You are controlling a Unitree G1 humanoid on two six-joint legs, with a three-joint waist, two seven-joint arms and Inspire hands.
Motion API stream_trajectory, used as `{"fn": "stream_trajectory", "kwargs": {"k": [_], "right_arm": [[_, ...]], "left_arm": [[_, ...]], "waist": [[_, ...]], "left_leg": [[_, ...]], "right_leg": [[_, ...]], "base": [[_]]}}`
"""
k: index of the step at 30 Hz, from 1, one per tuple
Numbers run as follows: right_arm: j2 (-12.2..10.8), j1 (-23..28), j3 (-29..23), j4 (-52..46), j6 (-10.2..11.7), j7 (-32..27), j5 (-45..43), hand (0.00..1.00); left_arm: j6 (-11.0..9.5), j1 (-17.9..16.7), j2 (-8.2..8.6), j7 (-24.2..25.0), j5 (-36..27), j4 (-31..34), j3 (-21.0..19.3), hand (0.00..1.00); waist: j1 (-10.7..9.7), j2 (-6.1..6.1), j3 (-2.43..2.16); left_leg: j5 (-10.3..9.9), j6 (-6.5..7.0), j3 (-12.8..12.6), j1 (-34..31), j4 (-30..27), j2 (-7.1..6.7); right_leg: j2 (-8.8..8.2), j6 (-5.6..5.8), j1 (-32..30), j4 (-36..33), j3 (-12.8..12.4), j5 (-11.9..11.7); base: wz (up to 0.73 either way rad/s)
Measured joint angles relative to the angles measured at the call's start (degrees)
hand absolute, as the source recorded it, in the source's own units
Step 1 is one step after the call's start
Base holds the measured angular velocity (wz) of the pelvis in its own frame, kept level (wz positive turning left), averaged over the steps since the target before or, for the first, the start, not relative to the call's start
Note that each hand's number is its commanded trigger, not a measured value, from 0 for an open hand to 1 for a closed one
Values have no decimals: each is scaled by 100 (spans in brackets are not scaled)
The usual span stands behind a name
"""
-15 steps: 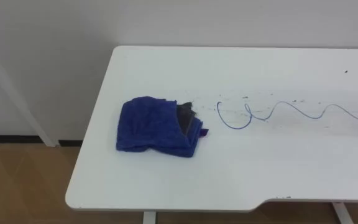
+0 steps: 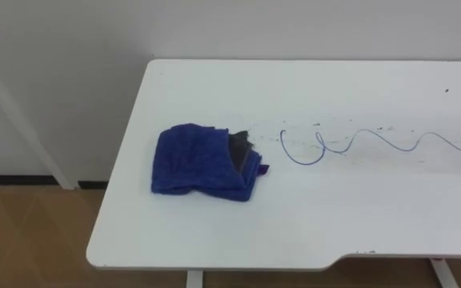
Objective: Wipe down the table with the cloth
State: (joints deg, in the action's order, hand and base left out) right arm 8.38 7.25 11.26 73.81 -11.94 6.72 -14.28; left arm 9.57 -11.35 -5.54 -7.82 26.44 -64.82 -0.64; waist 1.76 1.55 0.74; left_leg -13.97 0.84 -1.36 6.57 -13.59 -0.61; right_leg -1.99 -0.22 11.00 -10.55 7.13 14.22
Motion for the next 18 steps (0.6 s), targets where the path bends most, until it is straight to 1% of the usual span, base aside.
{"fn": "stream_trajectory", "kwargs": {"k": [3, 5, 7, 8, 11, 13, 14, 15, 16, 17, 18], "right_arm": [[-15, 69, -31, -1, -6, -70, 395, 0], [-14, 91, -175, 66, -9, -115, 763, 0], [-8, 108, -607, 252, -18, -223, 1198, 0], [10, 134, -914, 285, -11, -308, 1377, 0], [107, 195, -1480, 274, 4, -516, 1969, 0], [216, 279, -2148, 286, 58, -757, 2505, 0], [261, 306, -2322, 298, 64, -787, 2675, 0], [358, 303, -2691, 304, 60, -869, 2902, 0], [501, 283, -3047, 308, 56, -979, 3060, 0], [587, 273, -3155, 297, 60, -1038, 3113, 0], [782, 248, -3281, 287, 64, -1174, 3217, 0]], "left_arm": [[18, -57, -1, 13, 17, 55, -45, 0], [25, -96, -1, 78, 9, 76, -84, 0], [74, -137, -16, 158, 15, 92, -234, 0], [91, -173, -16, 181, 14, 128, -409, 0], [106, -176, -38, 181, 48, 220, -715, 0], [83, -213, -104, 178, 48, 278, -1063, 0], [81, -218, -125, 178, 48, 281, -1174, 0], [78, -243, -201, 178, 31, 287, -1321, 0], [76, -280, -292, 175, 27, 344, -1440, 0], [78, -311, -333, 175, 33, 394, -1500, 0], [83, -325, -423, 156, 35, 453, -1544, 0]], "waist": [[-22, 42, -19], [-29, 62, -25], [-100, 96, -21], [-163, 119, -35], [-235, 151, -37], [-342, 198, -45], [-362, 206, -44], [-406, 267, -61], [-463, 297, -59], [-471, 311, -58], [-466, 330, -57]], "left_leg": [[0, 1, -20, 12, 11, -8], [2, 3, -27, 49, 15, -10], [2, 3, -33, 105, 17, -11], [2, 3, -36, 118, 27, -9], [2, 3, -26, 108, 26, -8], [2, 3, -19, 108, 50, -11], [2, 3, -18, 106, 50, -10], [2, 3, -34, 116, 50, -14], [2, 3, -47, 115, 54, -13], [2, 3, -75, 114, 52, -9], [2, 3, -111, 97, 47, -5]], "right_leg": [[-7, 7, 11, -1, -22, 4], [-9, 8, 17, -2, -51, 5], [-10, 8, 81, 15, -70, 5], [-8, 9, 98, 76, -85, 5], [-5, 9, 88, 82, -82, 6], [-2, 9, 92, 84, -67, 6], [-1, 9, 92, 84, -69, 6], [-6, 9, 88, 84, -70, 5], [-4, 9, 85, 87, -83, 5], [-3, 9, 74, 86, -102, 5], [-3, 10, 33, 78, -136, 4]], "base": [[-5], [-6], [0], [0], [0], [0], [-3], [0], [-7], [-12], [-18]]}}
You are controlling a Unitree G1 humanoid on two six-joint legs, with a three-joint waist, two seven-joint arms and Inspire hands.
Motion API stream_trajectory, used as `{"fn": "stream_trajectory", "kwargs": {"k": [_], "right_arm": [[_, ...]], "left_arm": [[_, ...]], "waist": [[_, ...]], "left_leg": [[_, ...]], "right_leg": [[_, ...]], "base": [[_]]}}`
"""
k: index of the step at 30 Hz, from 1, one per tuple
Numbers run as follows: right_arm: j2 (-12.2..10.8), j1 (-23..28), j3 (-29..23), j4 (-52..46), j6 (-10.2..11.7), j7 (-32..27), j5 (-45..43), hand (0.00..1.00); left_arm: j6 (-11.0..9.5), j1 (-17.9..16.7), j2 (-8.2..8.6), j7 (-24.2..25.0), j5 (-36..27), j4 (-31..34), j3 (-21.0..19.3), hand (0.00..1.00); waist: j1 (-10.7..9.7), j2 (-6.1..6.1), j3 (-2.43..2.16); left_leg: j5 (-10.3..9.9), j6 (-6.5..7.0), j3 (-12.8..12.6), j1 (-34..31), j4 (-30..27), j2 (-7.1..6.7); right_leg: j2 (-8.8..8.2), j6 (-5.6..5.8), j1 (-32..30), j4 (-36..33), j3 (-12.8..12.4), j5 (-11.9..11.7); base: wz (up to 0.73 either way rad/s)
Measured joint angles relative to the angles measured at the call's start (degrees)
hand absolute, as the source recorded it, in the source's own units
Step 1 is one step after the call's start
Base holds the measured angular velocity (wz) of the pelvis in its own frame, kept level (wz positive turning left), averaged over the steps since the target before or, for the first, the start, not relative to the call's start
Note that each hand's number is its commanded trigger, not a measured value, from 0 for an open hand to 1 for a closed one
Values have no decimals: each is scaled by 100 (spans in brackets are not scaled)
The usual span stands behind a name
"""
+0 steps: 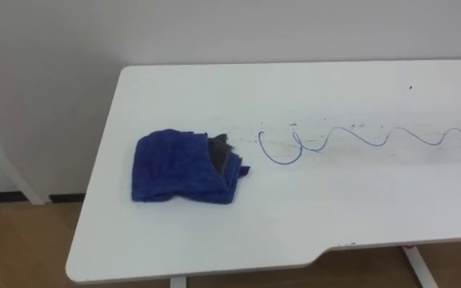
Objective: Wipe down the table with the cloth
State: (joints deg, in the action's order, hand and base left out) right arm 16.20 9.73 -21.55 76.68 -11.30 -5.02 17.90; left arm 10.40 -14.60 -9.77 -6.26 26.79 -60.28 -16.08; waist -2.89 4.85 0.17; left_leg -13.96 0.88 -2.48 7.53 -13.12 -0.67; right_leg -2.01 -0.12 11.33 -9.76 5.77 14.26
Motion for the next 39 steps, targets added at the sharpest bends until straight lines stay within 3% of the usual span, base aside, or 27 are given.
{"fn": "stream_trajectory", "kwargs": {"k": [4, 8, 10, 13, 15, 19, 22, 29, 32, 39], "right_arm": [[521, -367, -249, -436, 42, -674, -14, 0], [717, -768, -291, -1718, 126, -1193, -285, 0], [718, -998, -286, -2397, 153, -1413, -647, 0], [718, -1211, -55, -3596, 260, -1810, -1164, 0], [707, -1217, 158, -4395, 287, -1876, -1537, 0], [630, -1383, 791, -5887, 363, -1930, -2828, 0], [608, -1449, 1357, -6809, 398, -1915, -3269, 0], [598, -2026, 2350, -7638, 483, -1716, -4216, 0], [531, -2035, 2771, -7944, 607, -1452, -4755, 0], [230, -2154, 3714, -8003, 624, -678, -5824, 0]], "left_arm": [[-90, 52, -223, -160, -32, 69, 8, 0], [-160, 108, -229, -222, -20, 190, 53, 0], [-179, 107, -222, -224, -22, 191, 62, 0], [-186, 105, -226, -323, -9, 196, 253, 0], [-189, 83, -195, -364, -8, 271, 335, 0], [-202, 50, -188, -422, -24, 302, 648, 0], [-219, 65, -163, -422, -27, 289, 886, 0], [-229, 98, -144, -418, -23, 310, 1196, 0], [-229, 126, -77, -402, -5, 313, 1206, 0], [-222, 312, -84, -313, 30, 330, 1455, 0]], "waist": [[-30, 130, -4], [-34, 249, 7], [-1, 245, -13], [51, 209, 31], [94, 217, -4], [210, 85, -18], [456, 17, -31], [811, 26, -15], [956, 30, 37], [1201, 77, 15]], "left_leg": [[0, 0, -50, -83, -36, 5], [1, 3, -59, -149, -39, 6], [1, 3, -120, -184, -38, 24], [1, 3, -142, -196, -38, 35], [1, 3, -142, -191, -25, 35], [2, 3, -140, -186, -28, 38], [3, 2, -112, -174, -17, 39], [4, 3, 25, -185, -12, 28], [4, 2, 81, -239, -35, 27], [27, 5, 274, -380, -42, -8]], "right_leg": [[4, 8, -93, -11, -52, -9], [8, 18, -162, -45, -52, -39], [17, 16, -248, -106, -93, -41], [25, 13, -260, -96, -90, -67], [23, 13, -258, -91, -71, -67], [23, 13, -242, -88, -33, -67], [24, 13, -232, -88, 3, -67], [10, 14, -187, -83, 235, -68], [13, 14, -194, -82, 274, -68], [2, 14, -232, -80, 370, -69]], "base": [[-6], [0], [-10], [-5], [0], [0], [1], [11], [10], [13]]}}
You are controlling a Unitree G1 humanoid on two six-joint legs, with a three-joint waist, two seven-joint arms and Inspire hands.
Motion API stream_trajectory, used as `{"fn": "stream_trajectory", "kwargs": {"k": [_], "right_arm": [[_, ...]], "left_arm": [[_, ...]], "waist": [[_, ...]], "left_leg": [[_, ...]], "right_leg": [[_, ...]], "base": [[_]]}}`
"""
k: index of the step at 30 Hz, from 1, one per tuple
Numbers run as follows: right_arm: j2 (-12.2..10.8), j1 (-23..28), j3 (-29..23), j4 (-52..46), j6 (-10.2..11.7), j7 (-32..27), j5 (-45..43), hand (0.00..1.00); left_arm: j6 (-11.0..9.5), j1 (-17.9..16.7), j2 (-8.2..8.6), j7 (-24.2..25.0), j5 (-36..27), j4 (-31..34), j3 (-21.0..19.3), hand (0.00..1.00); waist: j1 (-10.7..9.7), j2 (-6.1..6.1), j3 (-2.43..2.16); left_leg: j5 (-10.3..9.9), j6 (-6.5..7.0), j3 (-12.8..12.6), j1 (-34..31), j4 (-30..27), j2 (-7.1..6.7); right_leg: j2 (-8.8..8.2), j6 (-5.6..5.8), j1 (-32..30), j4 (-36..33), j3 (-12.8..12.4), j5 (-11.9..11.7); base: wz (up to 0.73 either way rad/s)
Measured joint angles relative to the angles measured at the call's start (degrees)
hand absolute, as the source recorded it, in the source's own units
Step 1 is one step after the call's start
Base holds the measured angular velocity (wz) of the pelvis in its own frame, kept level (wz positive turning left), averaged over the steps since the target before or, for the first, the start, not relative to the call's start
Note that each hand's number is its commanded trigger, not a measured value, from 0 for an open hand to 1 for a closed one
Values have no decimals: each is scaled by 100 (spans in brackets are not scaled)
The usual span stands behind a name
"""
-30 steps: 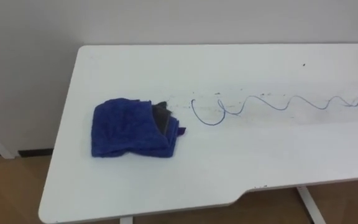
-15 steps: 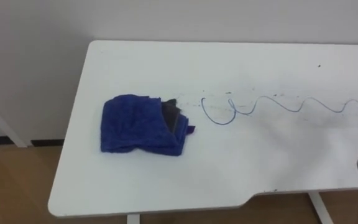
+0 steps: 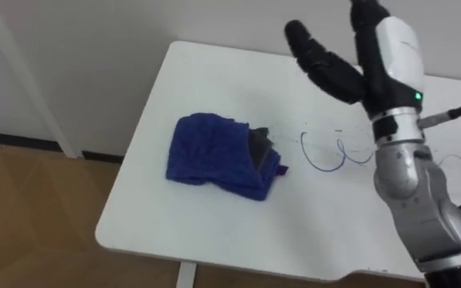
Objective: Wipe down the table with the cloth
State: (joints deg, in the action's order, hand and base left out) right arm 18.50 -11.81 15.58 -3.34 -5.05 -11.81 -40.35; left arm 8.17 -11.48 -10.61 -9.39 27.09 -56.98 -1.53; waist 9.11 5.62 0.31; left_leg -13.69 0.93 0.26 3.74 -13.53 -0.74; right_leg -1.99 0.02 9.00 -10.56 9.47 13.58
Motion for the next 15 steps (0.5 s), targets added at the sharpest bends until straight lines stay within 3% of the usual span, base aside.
{"fn": "stream_trajectory", "kwargs": {"k": [6, 10, 15], "right_arm": [[-10, -3, 478, 376, -25, 541, -574, 0], [-12, -8, 1016, 834, -211, 960, -773, 0], [-21, -10, 1053, 1395, -285, 1339, -989, 0]], "left_arm": [[27, 4, -16, 125, 2, 235, 178, 0], [10, 44, -30, 125, 14, 336, 352, 0], [19, 70, -55, 126, 11, 395, 398, 0]], "waist": [[217, 46, 23], [250, 86, 28], [274, 129, 46]], "left_leg": [[0, 0, 77, -45, 9, -6], [2, -3, 200, -44, 42, -15], [2, -3, 357, -52, 82, -39]], "right_leg": [[0, 0, -9, 6, 73, 0], [1, 0, -1, 13, 175, -1], [-2, 0, 16, 58, 244, -2]], "base": [[8], [12], [14]]}}
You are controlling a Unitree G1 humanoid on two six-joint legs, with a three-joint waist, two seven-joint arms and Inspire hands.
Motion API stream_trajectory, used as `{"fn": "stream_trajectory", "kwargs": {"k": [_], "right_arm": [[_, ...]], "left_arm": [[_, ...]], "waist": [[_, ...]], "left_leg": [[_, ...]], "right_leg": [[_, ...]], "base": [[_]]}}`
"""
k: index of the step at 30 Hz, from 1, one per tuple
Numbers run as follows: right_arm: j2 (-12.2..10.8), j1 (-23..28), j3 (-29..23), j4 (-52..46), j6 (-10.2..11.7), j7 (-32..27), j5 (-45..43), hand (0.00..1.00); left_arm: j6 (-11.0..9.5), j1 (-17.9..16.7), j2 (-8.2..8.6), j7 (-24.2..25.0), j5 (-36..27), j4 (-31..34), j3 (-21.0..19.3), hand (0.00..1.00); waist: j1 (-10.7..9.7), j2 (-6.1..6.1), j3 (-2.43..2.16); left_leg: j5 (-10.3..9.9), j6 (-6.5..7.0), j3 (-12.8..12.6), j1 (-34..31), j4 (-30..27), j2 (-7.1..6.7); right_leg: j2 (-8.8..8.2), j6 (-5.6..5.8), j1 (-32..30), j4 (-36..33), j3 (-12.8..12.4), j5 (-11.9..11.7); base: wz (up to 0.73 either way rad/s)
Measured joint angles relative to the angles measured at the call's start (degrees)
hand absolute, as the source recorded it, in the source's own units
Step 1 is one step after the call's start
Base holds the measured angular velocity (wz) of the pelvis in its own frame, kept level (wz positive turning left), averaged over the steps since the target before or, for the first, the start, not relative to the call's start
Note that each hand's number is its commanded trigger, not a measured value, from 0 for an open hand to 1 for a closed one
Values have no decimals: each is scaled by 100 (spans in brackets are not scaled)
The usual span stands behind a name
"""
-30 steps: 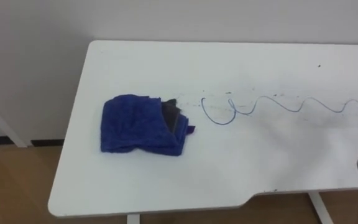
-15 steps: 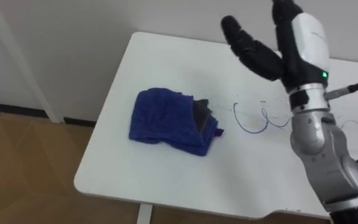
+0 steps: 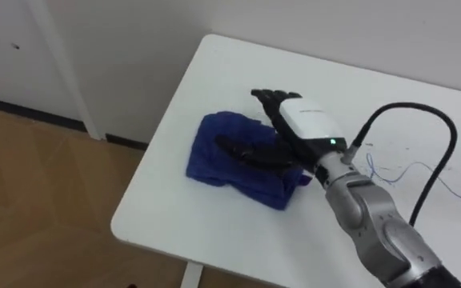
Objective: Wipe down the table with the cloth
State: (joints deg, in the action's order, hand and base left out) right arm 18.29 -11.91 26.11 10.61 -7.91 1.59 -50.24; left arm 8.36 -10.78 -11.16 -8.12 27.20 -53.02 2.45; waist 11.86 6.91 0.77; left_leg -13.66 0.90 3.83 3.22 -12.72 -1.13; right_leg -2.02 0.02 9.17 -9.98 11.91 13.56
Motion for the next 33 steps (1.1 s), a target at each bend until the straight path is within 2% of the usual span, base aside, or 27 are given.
{"fn": "stream_trajectory", "kwargs": {"k": [2, 3, 4, 5, 6, 7, 8, 10, 17, 24, 25, 26, 28, 32, 33], "right_arm": [[1, -35, 0, 316, 38, 25, -82, 0], [0, -36, 0, 650, 45, 32, -106, 0], [-2, 14, -16, 962, 46, 27, -147, 0], [-5, 62, -22, 930, 92, -29, -194, 0], [-35, 22, -18, 880, 147, -21, -237, 0], [-42, 16, -12, 904, 185, -28, -318, 0], [-42, 22, -11, 917, 197, -35, -336, 0], [-37, 129, -15, 959, 157, -97, -392, 0], [-31, 403, -47, 1384, 290, -598, -451, 0], [-14, 410, -99, 2114, 310, -1200, -391, 0], [-12, 412, -143, 2242, 311, -1286, -375, 34], [-13, 417, -172, 2286, 311, -1317, -367, 100], [-15, 428, -272, 2477, 311, -1396, -336, 100], [-16, 476, -415, 2481, 351, -1522, -346, 100], [-17, 477, -505, 2443, 430, -1580, -346, 100]], "left_arm": [[1, 12, -17, 28, 9, 47, 0, 0], [1, 34, -11, 59, 62, 79, 3, 0], [-1, 44, -16, 109, 118, 143, 12, 0], [-6, 41, -39, 109, 121, 165, 9, 0], [7, 48, -78, 113, 128, 160, -6, 0], [30, 65, -72, 139, 134, 175, -26, 0], [29, 69, -63, 150, 153, 180, -26, 0], [13, 108, -61, 220, 224, 187, -30, 0], [35, 98, -72, 237, 232, 5, -47, 0], [49, 122, -100, 266, 228, -209, -51, 0], [65, 106, -99, 266, 228, -237, -52, 0], [73, 93, -98, 266, 229, -237, -52, 0], [111, 79, -97, 267, 245, -238, -121, 0], [111, 54, -74, 274, 368, -216, -342, 0], [111, 53, -71, 279, 434, -216, -349, 0]], "waist": [[49, 25, -4], [87, 8, 7], [112, -64, 55], [150, -50, 46], [226, -10, 40], [203, -9, -6], [156, -24, 0], [83, -54, -11], [95, -45, -22], [128, -68, -34], [129, -65, -35], [131, -65, -35], [159, -84, -41], [231, -116, -64], [232, -128, -74]], "left_leg": [[2, -1, 77, 8, 13, -4], [17, -1, 289, 80, 53, 51], [37, -4, 697, 176, 92, 106], [38, -6, 867, 178, 89, 114], [30, -18, 1026, 144, 95, 118], [48, -83, 1007, 106, 113, 128], [64, -111, 941, 115, 142, 127], [138, -124, 569, 260, 264, 151], [158, -121, 603, 448, 328, 115], [168, -91, 540, 427, 322, -23], [185, -61, 519, 421, 318, -52], [191, -45, 464, 418, 319, -60], [190, 42, 334, 419, 320, -69], [180, 54, 286, 393, 296, -81], [182, 51, 279, 390, 286, -83]], "right_leg": [[2, 0, 10, 8, 85, 0], [11, 4, -18, -154, 196, 3], [18, 47, -121, -375, 222, 52], [43, 50, -157, -226, 168, 33], [62, -72, -274, 229, 133, -126], [79, -104, -189, 213, 258, -259], [83, -99, -155, 203, 274, -270], [96, -96, 3, 213, 253, -267], [82, -94, 178, 227, 260, -266], [-21, -24, 212, 223, 261, -224], [-50, -5, 220, 221, 264, -213], [-66, 16, 225, 216, 257, -201], [-92, 58, 258, 217, 257, -189], [-102, 71, 270, 213, 246, -194], [-104, 71, 270, 216, 242, -194]], "base": [[8], [9], [4], [-29], [-29], [-13], [37], [47], [12], [15], [16], [17], [9], [-6], [0]]}}
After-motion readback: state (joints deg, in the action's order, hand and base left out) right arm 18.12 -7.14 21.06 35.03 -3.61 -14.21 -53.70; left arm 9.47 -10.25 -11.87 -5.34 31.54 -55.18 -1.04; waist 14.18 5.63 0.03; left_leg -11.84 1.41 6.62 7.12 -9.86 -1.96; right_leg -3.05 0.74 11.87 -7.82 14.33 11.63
